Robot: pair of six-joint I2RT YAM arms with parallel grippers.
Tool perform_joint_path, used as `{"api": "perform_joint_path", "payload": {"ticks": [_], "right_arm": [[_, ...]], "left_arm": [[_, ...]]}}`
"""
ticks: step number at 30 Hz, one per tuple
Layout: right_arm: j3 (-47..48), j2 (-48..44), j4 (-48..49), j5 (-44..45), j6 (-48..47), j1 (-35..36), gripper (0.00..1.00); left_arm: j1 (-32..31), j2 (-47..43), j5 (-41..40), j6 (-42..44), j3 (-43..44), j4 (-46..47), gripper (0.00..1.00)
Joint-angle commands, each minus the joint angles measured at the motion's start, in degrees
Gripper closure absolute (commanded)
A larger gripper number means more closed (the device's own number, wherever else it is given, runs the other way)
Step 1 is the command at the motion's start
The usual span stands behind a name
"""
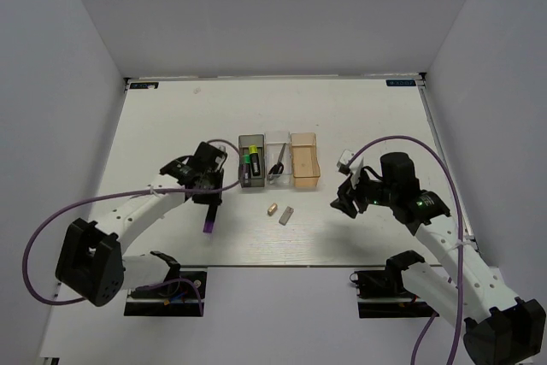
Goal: Sort the stationery into containers
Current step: Pick up the pen from the center of the board, then place the pen in the storage box.
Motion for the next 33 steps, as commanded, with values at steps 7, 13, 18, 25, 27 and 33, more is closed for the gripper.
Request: {"api": "perform_joint_path", "payload": {"ticks": [7, 13, 18, 25, 27, 33], "right_arm": [[-0.85, -0.56, 2.53, 2.19, 2.95, -0.49, 1.0], [-1.29, -0.74, 3.85, 5.36, 3.75, -0.57, 0.92], [-2.26, -1.18, 4.46, 5.54, 3.57, -0.92, 0.84], [-2.7, -1.88, 4.82, 5.1, 3.57, -1.45, 0.85], [-2.79, -1.88, 4.82, 4.66, 3.83, -1.63, 0.85], [-3.14, -1.36, 4.99, 3.87, 3.92, -1.89, 0.81]], "left_arm": [[-3.61, 8.38, 3.25, -3.59, 25.45, 1.09, 1.0], [-3.79, 20.31, -0.09, -5.34, 33.03, 4.88, 1.0], [-3.53, 25.09, -2.12, -5.87, 36.99, 7.16, 1.0], [-3.0, 29.83, -1.42, -6.75, 41.22, 7.69, 1.0], [-2.83, 30.71, -1.5, -7.02, 42.88, 7.34, 1.0], [-1.16, 34.49, -2.47, -6.76, 47.97, 4.72, 1.0]]}}
